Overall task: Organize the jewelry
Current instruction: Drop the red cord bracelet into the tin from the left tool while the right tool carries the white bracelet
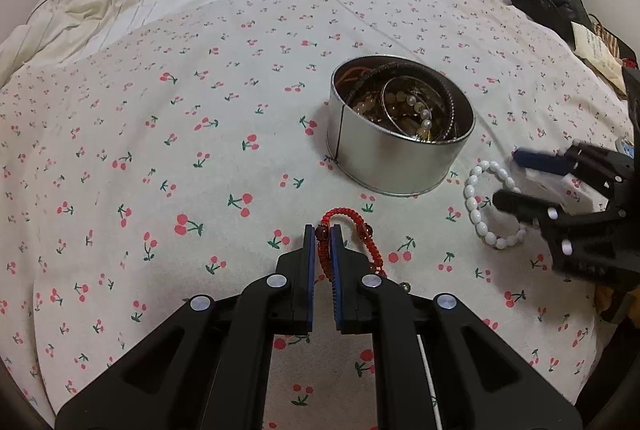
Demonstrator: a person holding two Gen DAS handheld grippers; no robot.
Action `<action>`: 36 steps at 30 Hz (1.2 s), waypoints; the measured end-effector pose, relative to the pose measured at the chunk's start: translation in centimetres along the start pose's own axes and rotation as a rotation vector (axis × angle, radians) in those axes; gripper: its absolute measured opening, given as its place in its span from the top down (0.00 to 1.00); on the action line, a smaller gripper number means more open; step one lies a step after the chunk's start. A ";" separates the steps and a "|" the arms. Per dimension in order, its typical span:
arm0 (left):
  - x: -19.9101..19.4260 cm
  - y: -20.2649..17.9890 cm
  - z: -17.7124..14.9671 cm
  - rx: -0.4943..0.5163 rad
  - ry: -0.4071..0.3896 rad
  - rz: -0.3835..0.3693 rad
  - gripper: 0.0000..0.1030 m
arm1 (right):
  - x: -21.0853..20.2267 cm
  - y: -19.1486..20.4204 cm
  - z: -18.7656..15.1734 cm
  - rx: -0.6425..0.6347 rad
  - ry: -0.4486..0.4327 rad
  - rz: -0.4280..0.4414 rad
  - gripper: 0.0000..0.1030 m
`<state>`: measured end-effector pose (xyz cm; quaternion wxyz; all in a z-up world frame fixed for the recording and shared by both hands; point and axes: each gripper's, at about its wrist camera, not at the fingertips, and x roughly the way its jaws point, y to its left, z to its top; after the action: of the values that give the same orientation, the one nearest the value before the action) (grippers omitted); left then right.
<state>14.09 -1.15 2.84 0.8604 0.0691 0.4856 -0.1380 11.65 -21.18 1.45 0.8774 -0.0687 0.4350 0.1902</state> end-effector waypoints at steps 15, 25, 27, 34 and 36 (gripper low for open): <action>0.0 -0.8 -0.2 0.034 -0.003 0.007 0.94 | -0.7 0.3 -0.2 -0.002 -0.030 0.048 0.92; -1.6 -0.5 0.5 0.023 -0.081 -0.009 0.94 | -4.4 0.6 1.0 -0.001 -0.207 0.102 0.92; -1.4 -0.6 0.4 0.025 -0.077 -0.006 0.94 | -4.5 0.4 1.1 0.009 -0.211 0.101 0.92; -1.6 -0.9 0.3 0.034 -0.085 0.002 0.94 | -5.5 0.8 1.1 -0.004 -0.251 0.121 0.92; -1.6 -1.1 0.3 0.042 -0.085 0.011 0.94 | -5.4 0.9 1.0 -0.006 -0.250 0.118 0.92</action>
<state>13.21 -1.99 4.35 0.8793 0.0838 0.4455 -0.1464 9.06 -21.57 6.39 0.9119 -0.0213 0.3249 0.2500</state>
